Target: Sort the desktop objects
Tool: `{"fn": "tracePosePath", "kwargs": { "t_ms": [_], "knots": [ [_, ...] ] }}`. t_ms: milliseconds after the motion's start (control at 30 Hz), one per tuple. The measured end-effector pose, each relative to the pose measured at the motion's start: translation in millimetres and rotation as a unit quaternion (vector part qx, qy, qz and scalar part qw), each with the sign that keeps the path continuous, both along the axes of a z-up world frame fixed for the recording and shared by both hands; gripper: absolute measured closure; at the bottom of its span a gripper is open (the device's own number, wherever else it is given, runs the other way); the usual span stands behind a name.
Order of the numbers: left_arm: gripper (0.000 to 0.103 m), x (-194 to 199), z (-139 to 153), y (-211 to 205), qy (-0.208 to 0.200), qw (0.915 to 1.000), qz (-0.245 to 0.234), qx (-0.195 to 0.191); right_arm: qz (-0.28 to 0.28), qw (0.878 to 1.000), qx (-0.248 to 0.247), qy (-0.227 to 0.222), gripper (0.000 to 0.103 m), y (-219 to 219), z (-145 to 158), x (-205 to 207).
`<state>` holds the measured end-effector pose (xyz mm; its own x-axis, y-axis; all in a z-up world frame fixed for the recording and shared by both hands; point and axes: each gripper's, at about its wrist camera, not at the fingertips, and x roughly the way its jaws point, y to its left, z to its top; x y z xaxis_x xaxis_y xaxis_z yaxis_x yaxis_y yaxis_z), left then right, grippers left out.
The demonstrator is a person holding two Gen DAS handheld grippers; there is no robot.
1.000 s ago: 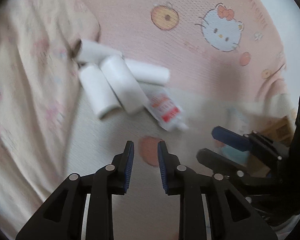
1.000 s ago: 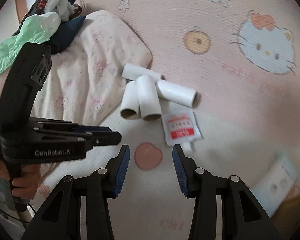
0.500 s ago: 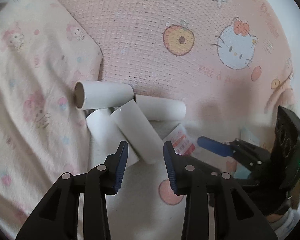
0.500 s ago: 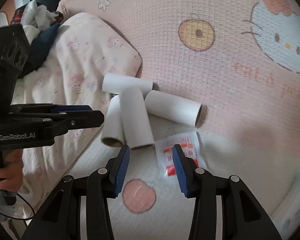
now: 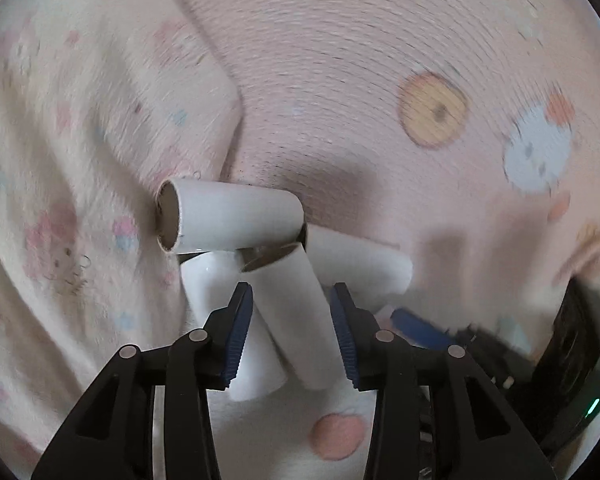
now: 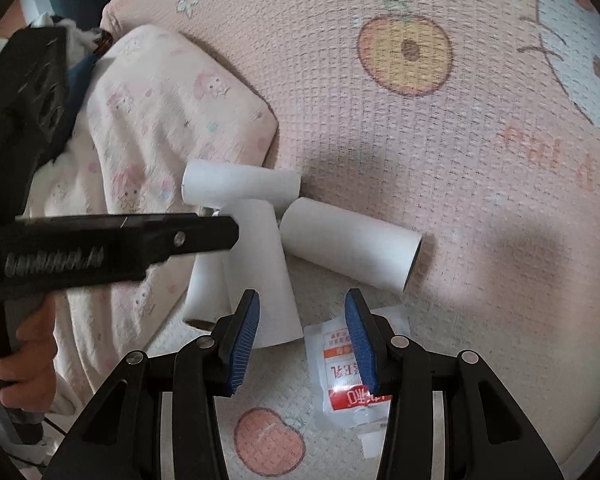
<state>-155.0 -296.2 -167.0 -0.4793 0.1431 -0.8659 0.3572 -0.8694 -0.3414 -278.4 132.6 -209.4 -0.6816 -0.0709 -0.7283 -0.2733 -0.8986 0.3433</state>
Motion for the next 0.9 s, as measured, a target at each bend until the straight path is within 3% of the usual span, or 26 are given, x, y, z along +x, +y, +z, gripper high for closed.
{"fn": "tracePosePath", "kwargs": {
  "t_ms": [133, 367, 567, 900],
  "knots": [
    [0.053, -6.0, -12.4, -12.1, -0.012, 0.9976, 0.026, 0.063, 0.010, 1.000, 0.006, -0.006, 0.062, -0.8, -4.3, -7.3],
    [0.053, -9.2, -32.1, -9.2, -0.039, 0.9956, 0.021, 0.083, 0.023, 0.999, -0.026, -0.013, 0.062, 3.1, -14.6, -16.0],
    [0.053, -6.1, -32.9, -3.4, -0.034, 0.9976, 0.009, 0.060, 0.026, 0.998, -0.063, -0.010, 0.062, 9.1, -19.9, -19.6],
    [0.053, -1.0, -35.5, 21.7, -0.042, 0.9973, -0.059, 0.010, 0.019, 0.991, -0.131, -0.021, 0.062, 15.1, -40.7, -25.7]
  ]
}}
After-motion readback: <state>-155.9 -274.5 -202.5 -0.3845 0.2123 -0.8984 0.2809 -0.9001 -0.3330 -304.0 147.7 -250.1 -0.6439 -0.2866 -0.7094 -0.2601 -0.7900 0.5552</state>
